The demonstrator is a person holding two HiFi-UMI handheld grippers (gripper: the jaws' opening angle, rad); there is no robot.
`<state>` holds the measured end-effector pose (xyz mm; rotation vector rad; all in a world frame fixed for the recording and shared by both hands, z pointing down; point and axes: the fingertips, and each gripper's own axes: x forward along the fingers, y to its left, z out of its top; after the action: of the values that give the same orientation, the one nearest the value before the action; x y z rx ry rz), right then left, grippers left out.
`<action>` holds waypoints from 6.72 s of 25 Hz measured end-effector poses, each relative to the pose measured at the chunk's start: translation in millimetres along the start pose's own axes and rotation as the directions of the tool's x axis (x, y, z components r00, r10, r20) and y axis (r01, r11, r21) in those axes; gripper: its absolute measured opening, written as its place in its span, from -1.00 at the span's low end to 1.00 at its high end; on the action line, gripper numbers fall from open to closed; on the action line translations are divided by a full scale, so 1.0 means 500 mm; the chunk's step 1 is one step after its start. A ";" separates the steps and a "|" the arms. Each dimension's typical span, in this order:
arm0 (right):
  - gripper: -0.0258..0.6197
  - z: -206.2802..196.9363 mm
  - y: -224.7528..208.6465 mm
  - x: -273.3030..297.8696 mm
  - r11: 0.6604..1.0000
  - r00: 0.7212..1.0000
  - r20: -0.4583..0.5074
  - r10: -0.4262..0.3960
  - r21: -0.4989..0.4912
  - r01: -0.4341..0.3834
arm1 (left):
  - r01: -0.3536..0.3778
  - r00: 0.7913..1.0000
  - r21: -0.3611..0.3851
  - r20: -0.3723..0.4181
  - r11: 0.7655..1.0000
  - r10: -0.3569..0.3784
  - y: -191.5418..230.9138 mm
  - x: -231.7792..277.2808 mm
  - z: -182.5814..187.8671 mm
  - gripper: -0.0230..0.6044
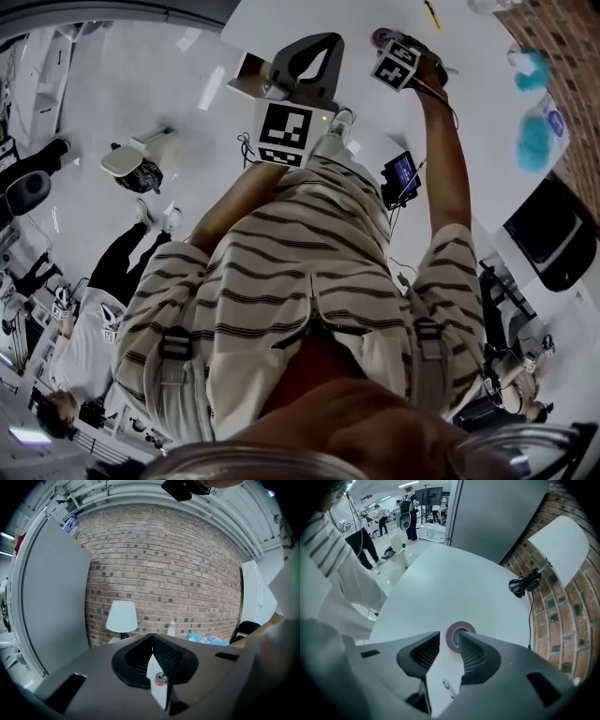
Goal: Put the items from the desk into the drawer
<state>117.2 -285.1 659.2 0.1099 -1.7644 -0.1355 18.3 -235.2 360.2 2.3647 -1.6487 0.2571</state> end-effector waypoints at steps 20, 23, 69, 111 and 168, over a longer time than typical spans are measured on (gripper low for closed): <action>-0.57 -0.024 0.003 0.083 0.996 0.995 -0.070 0.072 -0.050 -0.075 | -0.049 0.998 -0.003 -0.026 0.999 0.049 0.024 -0.019 -0.017 -0.90; -0.66 -0.025 -0.001 0.083 0.996 0.995 -0.074 0.062 -0.061 -0.067 | -0.056 0.998 -0.005 -0.028 0.998 0.056 0.028 -0.025 -0.019 -0.90; -0.70 0.133 -0.019 -0.314 0.654 0.791 0.409 -0.455 0.756 -0.014 | -0.090 0.996 0.003 0.012 0.996 0.090 0.002 -0.099 0.000 -0.90; -0.70 0.265 0.051 -0.603 0.561 0.475 0.523 -0.708 0.825 -0.074 | -0.192 0.979 -0.085 0.053 0.978 0.197 0.059 -0.160 0.011 -0.91; -0.70 0.354 0.110 -0.560 0.675 0.522 0.618 -0.588 0.731 -0.104 | -0.311 0.946 -0.174 0.043 0.934 0.323 0.138 -0.238 -0.029 -0.91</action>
<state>-1.5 -183.6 361.7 1.0690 -2.6877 0.3567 -87.7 -147.4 347.3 2.0027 -2.0006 0.0880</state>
